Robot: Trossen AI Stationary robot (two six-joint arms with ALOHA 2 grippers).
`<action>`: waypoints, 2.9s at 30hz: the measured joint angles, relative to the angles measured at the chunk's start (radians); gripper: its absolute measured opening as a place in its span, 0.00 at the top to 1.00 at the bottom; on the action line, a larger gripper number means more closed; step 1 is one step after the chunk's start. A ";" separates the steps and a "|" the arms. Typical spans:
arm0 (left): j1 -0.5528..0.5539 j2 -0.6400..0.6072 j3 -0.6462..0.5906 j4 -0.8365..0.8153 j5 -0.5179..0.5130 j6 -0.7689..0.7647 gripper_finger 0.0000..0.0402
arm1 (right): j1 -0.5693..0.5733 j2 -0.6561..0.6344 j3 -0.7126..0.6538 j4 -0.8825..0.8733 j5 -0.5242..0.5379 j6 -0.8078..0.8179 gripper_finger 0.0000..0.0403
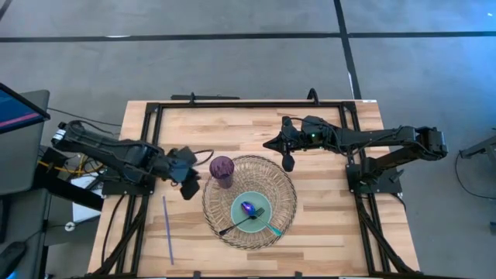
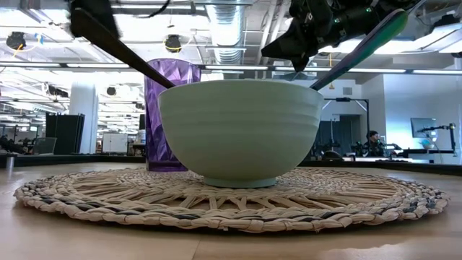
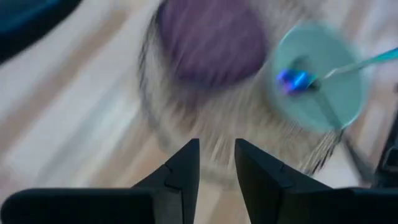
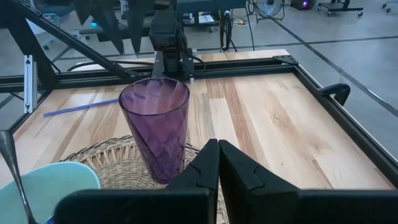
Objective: Pick & Place Utensil
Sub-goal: Put the violet straw into the violet glass on the woven mat
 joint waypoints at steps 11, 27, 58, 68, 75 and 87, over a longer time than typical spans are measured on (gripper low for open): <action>-0.086 0.020 -0.148 -0.128 0.239 -0.597 0.75 | 0.000 0.000 0.000 0.001 0.000 0.000 0.99; -0.192 0.157 -0.446 -0.029 0.375 -1.027 0.75 | -0.026 0.000 0.000 0.045 0.000 -0.003 0.99; -0.225 0.261 -0.485 0.124 0.355 -0.992 0.98 | -0.008 0.000 0.000 0.050 0.000 -0.002 0.99; -0.221 0.177 -0.353 0.377 0.031 -0.761 0.99 | -0.008 0.000 0.000 0.058 0.000 -0.002 0.99; -0.221 0.122 -0.236 0.609 -0.069 -0.400 0.99 | -0.008 0.000 0.000 0.053 0.000 0.000 0.99; -0.221 0.033 -0.205 1.237 -0.082 0.491 0.99 | -0.008 0.000 0.000 0.054 0.000 0.000 0.99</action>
